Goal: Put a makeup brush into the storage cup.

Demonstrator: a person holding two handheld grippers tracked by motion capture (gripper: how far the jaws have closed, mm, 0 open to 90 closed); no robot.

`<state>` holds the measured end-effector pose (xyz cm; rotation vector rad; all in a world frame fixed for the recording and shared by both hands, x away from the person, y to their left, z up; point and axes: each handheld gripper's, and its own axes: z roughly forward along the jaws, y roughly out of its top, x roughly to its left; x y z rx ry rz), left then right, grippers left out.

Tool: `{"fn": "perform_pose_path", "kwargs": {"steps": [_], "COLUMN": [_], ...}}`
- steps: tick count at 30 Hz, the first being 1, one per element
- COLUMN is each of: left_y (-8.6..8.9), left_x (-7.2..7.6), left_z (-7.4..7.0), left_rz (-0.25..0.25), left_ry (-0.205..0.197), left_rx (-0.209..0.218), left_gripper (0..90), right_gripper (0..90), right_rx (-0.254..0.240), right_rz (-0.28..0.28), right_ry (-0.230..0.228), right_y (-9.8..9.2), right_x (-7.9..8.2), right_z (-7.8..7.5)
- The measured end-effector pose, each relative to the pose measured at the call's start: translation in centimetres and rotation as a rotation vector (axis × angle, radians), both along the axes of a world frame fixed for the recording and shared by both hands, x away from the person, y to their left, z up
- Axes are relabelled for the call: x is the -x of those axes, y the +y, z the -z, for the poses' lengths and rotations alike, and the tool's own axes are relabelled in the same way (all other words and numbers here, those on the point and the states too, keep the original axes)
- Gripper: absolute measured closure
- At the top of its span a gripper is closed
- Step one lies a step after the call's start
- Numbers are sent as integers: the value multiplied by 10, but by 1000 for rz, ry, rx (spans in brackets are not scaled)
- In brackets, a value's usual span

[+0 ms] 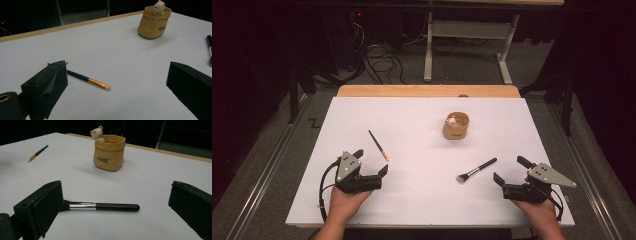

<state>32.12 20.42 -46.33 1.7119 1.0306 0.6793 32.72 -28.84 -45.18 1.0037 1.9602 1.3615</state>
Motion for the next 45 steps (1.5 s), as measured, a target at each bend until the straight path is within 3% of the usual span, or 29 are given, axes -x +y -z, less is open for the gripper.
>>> {"fn": "perform_pose_path", "kwargs": {"steps": [33, 40, 45], "left_y": [-1, -2, -2], "left_x": [-12, -16, -17], "left_z": [9, 12, 12], "left_rz": [-16, -8, -21], "left_ry": [171, 230, 250], "left_rx": [-105, -113, -119], "left_gripper": [71, 76, 73], "right_gripper": [5, 4, 4], "right_rx": [14, 6, 7], "right_rz": [7, 18, 16], "right_ry": [28, 28, 25], "right_y": [-2, -4, -5], "right_x": [-2, -2, -2], "right_z": [5, 6, 6]}}
